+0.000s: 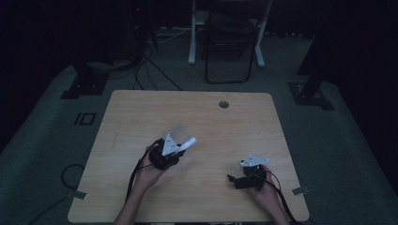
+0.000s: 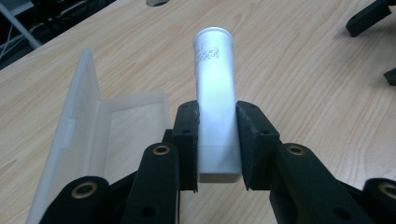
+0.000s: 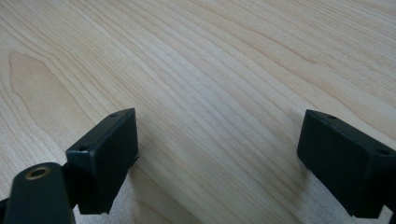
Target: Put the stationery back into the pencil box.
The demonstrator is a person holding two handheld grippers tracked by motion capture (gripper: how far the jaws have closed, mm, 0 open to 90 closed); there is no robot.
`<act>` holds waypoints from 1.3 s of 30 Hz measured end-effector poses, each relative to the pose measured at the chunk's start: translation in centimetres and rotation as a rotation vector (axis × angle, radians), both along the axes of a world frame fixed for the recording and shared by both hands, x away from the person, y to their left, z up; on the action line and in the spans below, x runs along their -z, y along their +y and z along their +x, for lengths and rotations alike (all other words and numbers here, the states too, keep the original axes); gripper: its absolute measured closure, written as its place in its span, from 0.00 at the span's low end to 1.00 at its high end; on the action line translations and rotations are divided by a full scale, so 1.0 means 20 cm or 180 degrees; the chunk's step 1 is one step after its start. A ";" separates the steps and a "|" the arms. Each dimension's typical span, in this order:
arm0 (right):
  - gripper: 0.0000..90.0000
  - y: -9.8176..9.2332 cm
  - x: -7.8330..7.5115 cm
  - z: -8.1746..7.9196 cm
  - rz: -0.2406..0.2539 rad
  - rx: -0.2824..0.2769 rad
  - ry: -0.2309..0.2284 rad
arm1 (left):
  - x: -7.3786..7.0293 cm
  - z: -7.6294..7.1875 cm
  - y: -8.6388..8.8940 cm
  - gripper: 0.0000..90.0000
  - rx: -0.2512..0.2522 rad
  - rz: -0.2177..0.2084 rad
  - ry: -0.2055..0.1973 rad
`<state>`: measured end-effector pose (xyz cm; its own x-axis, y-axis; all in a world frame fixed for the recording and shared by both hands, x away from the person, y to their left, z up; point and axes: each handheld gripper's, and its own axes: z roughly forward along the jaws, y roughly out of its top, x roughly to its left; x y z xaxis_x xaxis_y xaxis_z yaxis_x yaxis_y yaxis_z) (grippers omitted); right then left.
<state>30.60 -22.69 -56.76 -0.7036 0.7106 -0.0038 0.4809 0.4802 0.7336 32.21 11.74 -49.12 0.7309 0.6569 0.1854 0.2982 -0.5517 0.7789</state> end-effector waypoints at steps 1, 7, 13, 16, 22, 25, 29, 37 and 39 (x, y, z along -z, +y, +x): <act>0.14 0.00 0.00 0.00 -0.0002 -0.0003 -0.0002 | 0.00 0.00 0.00 0.79 -0.0005 0.0006 0.0001; 0.14 0.00 0.00 0.00 -0.0002 -0.0002 -0.0001 | 0.01 0.02 0.01 0.79 -0.0037 0.0017 -0.0010; 0.14 0.00 0.00 0.00 0.0002 0.0001 -0.0001 | 0.02 0.03 0.03 0.79 -0.0078 0.0052 -0.0007; 0.14 0.00 0.00 0.00 0.0004 0.0002 0.0001 | 0.03 0.04 0.04 0.79 -0.0098 0.0069 -0.0008; 0.14 0.00 0.00 -0.01 0.0003 -0.0001 0.0002 | 0.04 0.06 0.05 0.79 -0.0149 0.0113 -0.0011; 0.14 0.00 0.00 -0.01 -0.0002 -0.0005 0.0002 | 0.05 0.07 0.05 0.79 -0.0176 0.0122 -0.0008; 0.14 0.00 0.00 -0.01 -0.0002 -0.0002 0.0004 | 0.06 0.07 0.06 0.79 -0.0198 0.0160 -0.0011; 0.14 0.00 0.00 -0.01 -0.0003 -0.0004 0.0003 | 0.07 0.08 0.08 0.79 -0.0256 0.0194 0.0002; 0.14 0.00 0.00 -0.01 -0.0003 -0.0003 0.0003 | 0.08 0.08 0.09 0.79 -0.0279 0.0184 0.0004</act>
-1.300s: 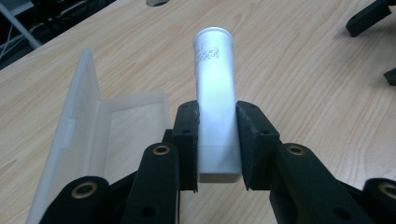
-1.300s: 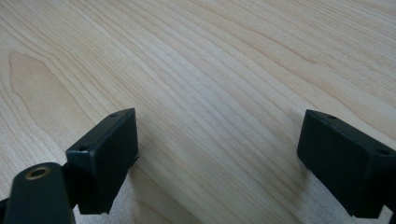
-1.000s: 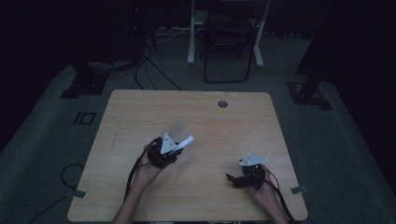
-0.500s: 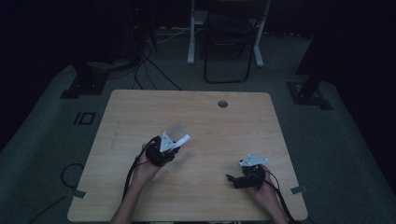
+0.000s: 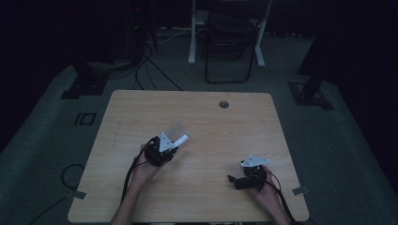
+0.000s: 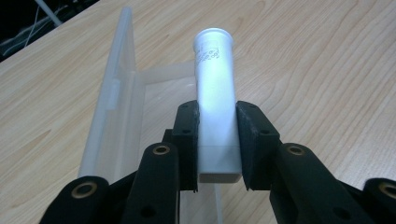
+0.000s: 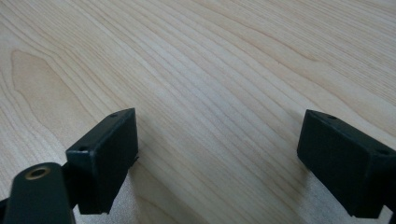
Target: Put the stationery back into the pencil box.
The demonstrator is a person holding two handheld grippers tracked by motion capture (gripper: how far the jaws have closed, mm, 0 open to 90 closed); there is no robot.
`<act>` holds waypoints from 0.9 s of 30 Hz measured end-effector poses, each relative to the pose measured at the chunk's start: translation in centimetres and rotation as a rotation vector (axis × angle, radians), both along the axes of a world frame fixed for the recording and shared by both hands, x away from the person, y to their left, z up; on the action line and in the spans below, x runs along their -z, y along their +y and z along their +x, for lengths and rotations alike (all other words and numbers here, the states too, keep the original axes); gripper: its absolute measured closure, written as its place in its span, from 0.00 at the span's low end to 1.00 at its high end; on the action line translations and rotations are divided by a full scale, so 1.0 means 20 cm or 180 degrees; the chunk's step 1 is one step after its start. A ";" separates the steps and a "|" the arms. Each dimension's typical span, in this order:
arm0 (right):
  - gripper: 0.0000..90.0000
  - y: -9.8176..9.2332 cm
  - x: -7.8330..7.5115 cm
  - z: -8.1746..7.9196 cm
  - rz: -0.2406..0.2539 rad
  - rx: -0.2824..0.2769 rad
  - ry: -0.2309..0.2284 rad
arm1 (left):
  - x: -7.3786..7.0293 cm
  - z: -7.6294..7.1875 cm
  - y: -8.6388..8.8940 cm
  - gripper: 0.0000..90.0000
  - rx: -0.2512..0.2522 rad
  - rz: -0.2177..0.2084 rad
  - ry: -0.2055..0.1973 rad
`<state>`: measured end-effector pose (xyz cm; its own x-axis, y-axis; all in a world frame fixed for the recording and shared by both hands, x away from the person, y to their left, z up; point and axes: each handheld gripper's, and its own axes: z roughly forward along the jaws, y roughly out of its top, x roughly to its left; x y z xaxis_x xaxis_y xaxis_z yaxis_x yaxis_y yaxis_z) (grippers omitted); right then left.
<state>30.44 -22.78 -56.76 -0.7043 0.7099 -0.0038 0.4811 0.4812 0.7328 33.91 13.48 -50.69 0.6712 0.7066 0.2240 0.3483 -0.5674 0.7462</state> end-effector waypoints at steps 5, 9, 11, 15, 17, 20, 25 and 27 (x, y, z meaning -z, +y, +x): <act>0.14 0.00 0.00 0.00 0.0000 0.0000 0.0000 | 0.01 0.01 0.01 0.79 -0.0023 0.0031 0.0010; 0.14 0.00 0.00 0.00 0.0001 0.0001 0.0002 | 0.02 0.02 0.01 0.79 -0.0034 0.0061 0.0026; 0.14 0.00 0.00 0.00 0.0000 0.0001 0.0002 | 0.03 0.02 0.02 0.79 -0.0052 0.0055 0.0038; 0.14 0.00 0.00 0.00 0.0001 0.0000 0.0001 | 0.04 0.02 0.03 0.79 -0.0068 0.0100 0.0041; 0.14 0.00 0.00 0.00 0.0000 0.0001 0.0000 | 0.05 0.02 0.03 0.79 -0.0074 0.0126 0.0037; 0.14 0.00 0.00 0.00 0.0000 0.0001 0.0000 | 0.05 0.03 0.03 0.79 -0.0080 0.0155 0.0032; 0.14 0.00 0.00 0.00 0.0001 0.0002 0.0003 | 0.07 0.03 0.03 0.79 -0.0106 0.0204 0.0032; 0.14 0.00 0.00 0.00 0.0001 0.0002 0.0002 | 0.08 0.03 0.04 0.79 -0.0109 0.0215 0.0045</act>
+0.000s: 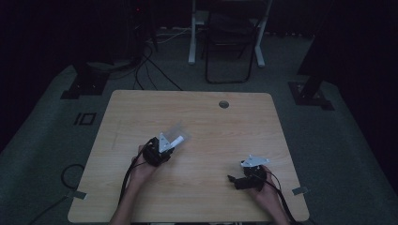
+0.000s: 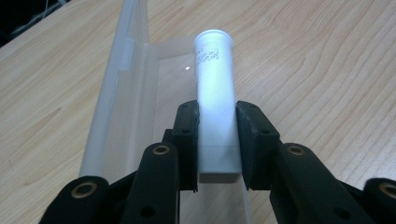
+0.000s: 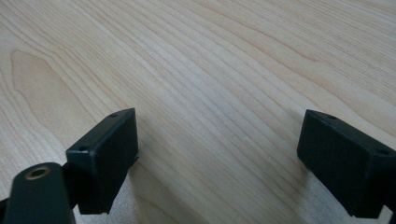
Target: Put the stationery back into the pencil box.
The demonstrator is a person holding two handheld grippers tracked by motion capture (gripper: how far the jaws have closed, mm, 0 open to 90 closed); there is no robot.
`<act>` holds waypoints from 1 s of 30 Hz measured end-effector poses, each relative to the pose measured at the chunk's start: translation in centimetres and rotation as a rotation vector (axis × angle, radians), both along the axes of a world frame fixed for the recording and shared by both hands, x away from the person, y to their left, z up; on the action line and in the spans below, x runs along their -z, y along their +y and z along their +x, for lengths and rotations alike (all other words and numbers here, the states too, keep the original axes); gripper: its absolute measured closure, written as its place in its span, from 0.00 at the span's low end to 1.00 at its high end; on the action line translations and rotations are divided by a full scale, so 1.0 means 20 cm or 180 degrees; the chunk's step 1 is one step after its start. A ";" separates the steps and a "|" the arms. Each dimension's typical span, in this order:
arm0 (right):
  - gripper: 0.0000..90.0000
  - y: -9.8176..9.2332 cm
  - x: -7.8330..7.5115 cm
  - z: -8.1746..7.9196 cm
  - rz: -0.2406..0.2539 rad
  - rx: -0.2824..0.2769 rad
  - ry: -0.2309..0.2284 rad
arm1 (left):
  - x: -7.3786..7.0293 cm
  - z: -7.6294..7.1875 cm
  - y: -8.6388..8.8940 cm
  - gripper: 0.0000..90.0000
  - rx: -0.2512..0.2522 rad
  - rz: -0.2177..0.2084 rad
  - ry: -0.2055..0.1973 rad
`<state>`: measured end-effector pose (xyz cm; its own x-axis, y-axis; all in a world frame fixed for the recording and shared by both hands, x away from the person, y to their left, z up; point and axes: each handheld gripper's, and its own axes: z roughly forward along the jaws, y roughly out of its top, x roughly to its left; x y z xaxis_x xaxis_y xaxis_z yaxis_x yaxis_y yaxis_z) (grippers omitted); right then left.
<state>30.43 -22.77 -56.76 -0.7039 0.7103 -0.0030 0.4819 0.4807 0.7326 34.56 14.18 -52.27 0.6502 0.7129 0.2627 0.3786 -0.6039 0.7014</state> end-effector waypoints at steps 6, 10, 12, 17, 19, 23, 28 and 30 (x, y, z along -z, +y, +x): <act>0.14 0.00 0.00 0.00 -0.0002 -0.0002 -0.0003 | 0.02 0.01 0.00 0.79 -0.0036 0.0054 -0.0003; 0.14 0.00 0.00 0.00 -0.0001 -0.0002 -0.0002 | 0.03 0.01 0.00 0.79 -0.0072 0.0103 -0.0001; 0.14 0.00 0.00 0.00 -0.0001 -0.0001 -0.0002 | 0.03 0.01 0.01 0.79 -0.0084 0.0107 0.0005; 0.14 0.00 0.00 0.00 -0.0001 -0.0001 -0.0002 | 0.04 0.02 0.01 0.79 -0.0096 0.0121 0.0009; 0.14 0.00 0.00 0.00 -0.0001 -0.0002 -0.0002 | 0.04 0.02 0.02 0.79 -0.0115 0.0134 0.0013; 0.14 0.00 0.00 0.00 -0.0001 -0.0001 -0.0002 | 0.05 0.03 0.02 0.79 -0.0139 0.0170 0.0025; 0.14 0.00 0.00 0.00 -0.0001 -0.0001 -0.0002 | 0.05 0.03 0.02 0.79 -0.0157 0.0218 0.0026; 0.14 0.00 0.00 0.00 -0.0001 -0.0001 -0.0001 | 0.06 0.03 0.02 0.78 -0.0170 0.0250 0.0024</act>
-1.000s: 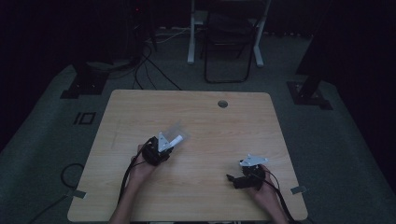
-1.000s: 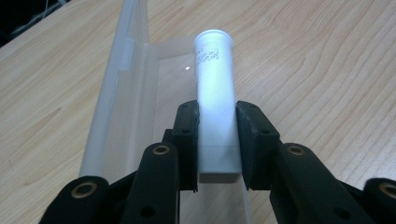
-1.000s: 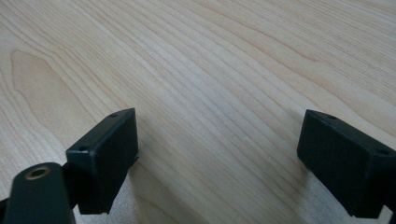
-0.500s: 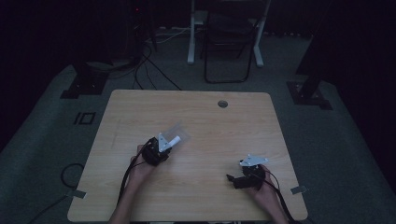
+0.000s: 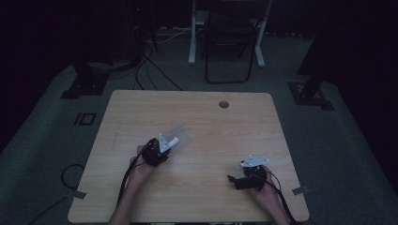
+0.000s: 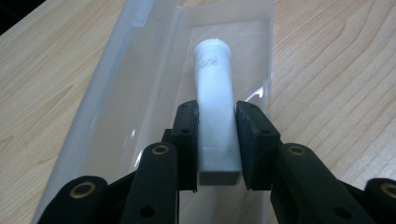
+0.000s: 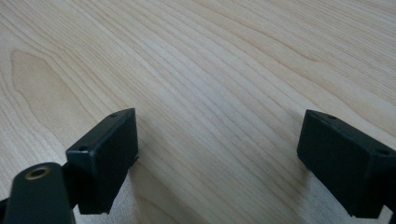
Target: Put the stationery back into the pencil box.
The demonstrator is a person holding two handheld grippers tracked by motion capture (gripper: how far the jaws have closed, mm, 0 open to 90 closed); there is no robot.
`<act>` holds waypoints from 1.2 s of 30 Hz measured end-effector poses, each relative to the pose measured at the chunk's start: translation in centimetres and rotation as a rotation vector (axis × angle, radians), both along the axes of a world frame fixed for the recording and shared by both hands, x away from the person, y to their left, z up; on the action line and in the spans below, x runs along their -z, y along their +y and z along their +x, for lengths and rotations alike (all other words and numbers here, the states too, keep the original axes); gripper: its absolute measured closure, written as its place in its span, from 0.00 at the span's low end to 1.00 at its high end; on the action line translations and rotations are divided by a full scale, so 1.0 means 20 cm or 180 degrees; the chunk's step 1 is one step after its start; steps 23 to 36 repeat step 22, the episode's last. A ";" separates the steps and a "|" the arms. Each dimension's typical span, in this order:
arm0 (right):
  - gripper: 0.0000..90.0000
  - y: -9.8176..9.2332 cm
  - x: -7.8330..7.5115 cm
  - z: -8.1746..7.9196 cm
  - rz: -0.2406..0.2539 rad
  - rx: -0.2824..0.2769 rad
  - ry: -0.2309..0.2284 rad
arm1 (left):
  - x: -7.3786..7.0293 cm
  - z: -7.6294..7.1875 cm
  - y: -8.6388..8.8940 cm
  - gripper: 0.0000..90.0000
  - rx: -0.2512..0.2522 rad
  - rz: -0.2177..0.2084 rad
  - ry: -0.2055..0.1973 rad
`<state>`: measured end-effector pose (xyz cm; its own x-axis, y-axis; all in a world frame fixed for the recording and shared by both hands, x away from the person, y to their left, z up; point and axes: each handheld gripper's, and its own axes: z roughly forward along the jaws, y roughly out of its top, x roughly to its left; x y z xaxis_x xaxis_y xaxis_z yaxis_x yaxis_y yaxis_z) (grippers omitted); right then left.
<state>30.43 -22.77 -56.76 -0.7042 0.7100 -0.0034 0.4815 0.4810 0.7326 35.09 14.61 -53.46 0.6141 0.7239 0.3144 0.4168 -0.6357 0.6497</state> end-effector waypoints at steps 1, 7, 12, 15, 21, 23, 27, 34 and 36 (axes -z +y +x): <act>0.14 0.00 0.00 0.00 0.0000 0.0000 -0.0001 | 0.00 0.00 0.00 0.78 -0.0006 0.0003 0.0000; 0.14 0.00 0.00 0.00 0.0001 0.0001 0.0001 | 0.00 0.00 0.01 0.71 -0.0034 0.0001 -0.0015; 0.14 0.00 0.00 0.00 0.0000 0.0001 0.0000 | -0.02 -0.04 0.00 0.65 0.0001 -0.0056 -0.0055; 0.14 0.00 0.00 0.00 0.0000 0.0001 0.0000 | -0.04 -0.08 0.00 0.62 0.0028 -0.0164 -0.0115; 0.14 0.00 0.00 0.00 0.0000 0.0000 0.0000 | -0.05 -0.17 -0.03 0.59 0.0179 -0.0531 -0.0089; 0.14 0.00 0.00 0.00 0.0000 0.0000 0.0000 | -0.05 -0.17 -0.03 0.58 0.0179 -0.0531 -0.0089; 0.14 0.00 0.00 0.00 0.0000 0.0000 0.0000 | -0.05 -0.17 -0.03 0.58 0.0179 -0.0531 -0.0089; 0.14 0.00 0.00 0.00 0.0000 0.0000 0.0000 | -0.05 -0.17 -0.03 0.58 0.0179 -0.0531 -0.0089; 0.14 0.00 0.00 0.00 0.0000 0.0000 0.0000 | -0.05 -0.17 -0.03 0.58 0.0179 -0.0531 -0.0089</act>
